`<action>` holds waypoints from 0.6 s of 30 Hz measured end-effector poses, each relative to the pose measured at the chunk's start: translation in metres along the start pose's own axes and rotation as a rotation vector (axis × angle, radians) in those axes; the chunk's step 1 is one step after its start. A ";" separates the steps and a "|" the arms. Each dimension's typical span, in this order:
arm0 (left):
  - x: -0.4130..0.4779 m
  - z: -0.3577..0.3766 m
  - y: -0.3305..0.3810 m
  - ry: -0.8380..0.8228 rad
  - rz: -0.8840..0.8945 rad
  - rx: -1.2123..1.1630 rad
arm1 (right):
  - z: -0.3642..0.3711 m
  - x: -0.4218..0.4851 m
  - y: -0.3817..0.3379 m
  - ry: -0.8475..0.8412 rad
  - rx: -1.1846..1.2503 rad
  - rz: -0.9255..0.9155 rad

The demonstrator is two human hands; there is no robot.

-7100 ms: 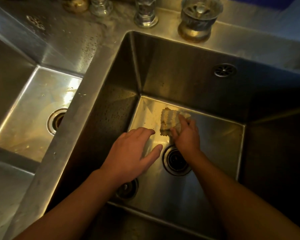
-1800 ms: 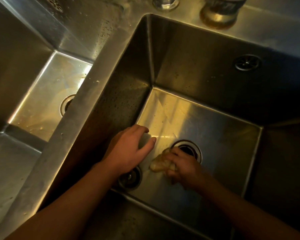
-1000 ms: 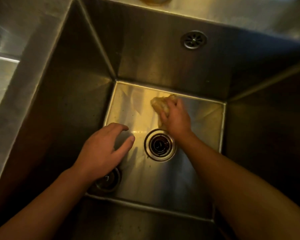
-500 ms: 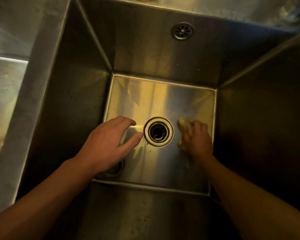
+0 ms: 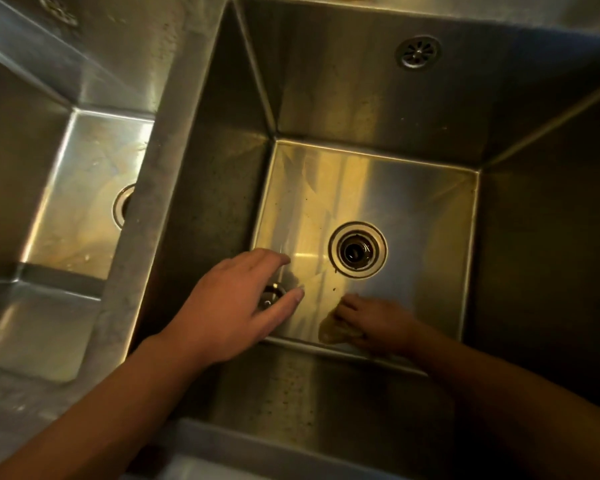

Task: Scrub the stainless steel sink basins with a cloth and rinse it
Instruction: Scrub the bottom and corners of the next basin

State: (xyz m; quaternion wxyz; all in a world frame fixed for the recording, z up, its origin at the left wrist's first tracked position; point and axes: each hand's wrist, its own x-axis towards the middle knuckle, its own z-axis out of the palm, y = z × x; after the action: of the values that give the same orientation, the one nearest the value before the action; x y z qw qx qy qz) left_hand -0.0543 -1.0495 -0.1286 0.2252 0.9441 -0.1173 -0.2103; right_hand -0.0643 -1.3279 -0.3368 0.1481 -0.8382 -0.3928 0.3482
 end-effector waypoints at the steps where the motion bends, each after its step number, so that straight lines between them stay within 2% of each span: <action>1: 0.003 0.000 -0.001 0.008 -0.004 -0.002 | 0.001 0.001 -0.004 0.063 0.052 0.030; 4: 0.007 0.002 -0.003 0.012 -0.018 -0.006 | -0.006 0.018 -0.007 0.353 0.212 0.198; 5: 0.007 0.003 -0.004 0.011 -0.022 -0.006 | -0.015 0.027 -0.005 0.402 0.256 0.283; 9: 0.007 0.005 -0.003 0.020 -0.055 -0.039 | -0.038 0.037 0.002 0.424 0.275 0.408; 10: 0.007 0.005 -0.003 0.026 -0.059 -0.044 | -0.039 0.029 -0.002 0.425 0.271 0.401; 12: 0.007 0.004 -0.002 0.038 -0.060 -0.045 | -0.029 0.013 -0.017 0.440 0.216 0.247; 14: 0.007 0.004 -0.002 0.038 -0.067 -0.059 | -0.015 0.006 -0.036 0.335 0.150 0.076; 16: 0.007 0.005 -0.002 0.043 -0.063 -0.067 | -0.004 0.011 -0.050 0.199 0.148 0.069; 18: 0.007 0.006 -0.003 0.044 -0.061 -0.069 | -0.001 0.025 -0.055 0.301 0.192 0.127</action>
State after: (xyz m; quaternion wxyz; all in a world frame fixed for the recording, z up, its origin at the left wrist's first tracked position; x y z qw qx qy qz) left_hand -0.0501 -1.0509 -0.1371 0.2533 0.9433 -0.0761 -0.2005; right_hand -0.0825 -1.2735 -0.3191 0.2620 -0.8860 -0.2774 0.2634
